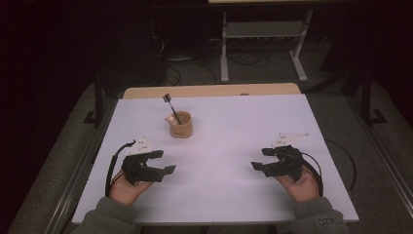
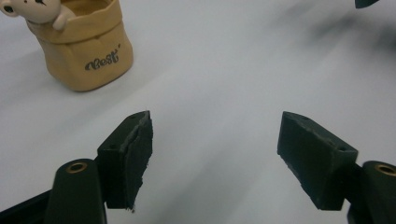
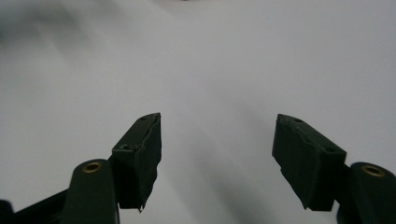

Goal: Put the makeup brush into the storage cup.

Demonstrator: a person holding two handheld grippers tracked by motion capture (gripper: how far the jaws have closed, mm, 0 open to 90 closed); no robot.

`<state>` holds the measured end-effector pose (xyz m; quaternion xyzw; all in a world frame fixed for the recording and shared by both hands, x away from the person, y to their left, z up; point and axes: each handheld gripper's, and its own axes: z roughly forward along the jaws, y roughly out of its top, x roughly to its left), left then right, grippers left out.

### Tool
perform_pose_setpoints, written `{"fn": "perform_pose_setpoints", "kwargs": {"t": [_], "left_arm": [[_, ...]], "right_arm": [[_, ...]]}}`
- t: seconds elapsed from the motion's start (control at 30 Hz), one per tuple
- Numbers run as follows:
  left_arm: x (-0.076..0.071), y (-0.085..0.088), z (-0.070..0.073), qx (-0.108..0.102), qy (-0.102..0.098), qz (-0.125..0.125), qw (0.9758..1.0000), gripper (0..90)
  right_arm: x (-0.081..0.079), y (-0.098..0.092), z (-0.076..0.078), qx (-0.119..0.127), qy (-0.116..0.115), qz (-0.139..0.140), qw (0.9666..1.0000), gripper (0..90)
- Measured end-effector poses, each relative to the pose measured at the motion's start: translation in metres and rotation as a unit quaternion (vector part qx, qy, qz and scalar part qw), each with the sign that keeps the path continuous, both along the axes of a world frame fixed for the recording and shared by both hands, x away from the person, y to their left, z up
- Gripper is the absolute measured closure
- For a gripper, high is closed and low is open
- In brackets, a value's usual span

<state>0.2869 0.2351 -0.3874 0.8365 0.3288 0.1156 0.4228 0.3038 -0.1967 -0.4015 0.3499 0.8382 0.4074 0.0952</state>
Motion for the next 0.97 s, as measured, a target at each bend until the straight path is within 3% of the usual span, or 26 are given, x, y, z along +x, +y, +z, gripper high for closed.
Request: {"fn": "perform_pose_setpoints", "kwargs": {"t": [0.43, 0.63, 0.8, 0.97], "left_arm": [[-0.016, 0.005, -0.009, 0.008, 0.000, -0.008, 0.9999, 22.9], [-0.019, 0.006, -0.009, 0.013, -0.009, -0.008, 0.9998, 22.5], [-0.020, 0.009, -0.009, 0.005, -0.008, -0.005, 0.9999, 22.5], [-0.020, 0.010, -0.009, 0.005, -0.009, -0.006, 0.9999, 22.4]], "right_arm": [[-0.009, -0.008, -0.007, -0.006, 0.004, -0.007, 1.0000, 31.3], [-0.014, -0.012, -0.010, -0.005, 0.007, -0.009, 0.9999, 29.9], [-0.016, -0.014, -0.011, -0.005, 0.011, -0.011, 0.9999, 28.9], [-0.017, -0.015, -0.011, -0.005, 0.004, -0.014, 0.9999, 28.2]]}}
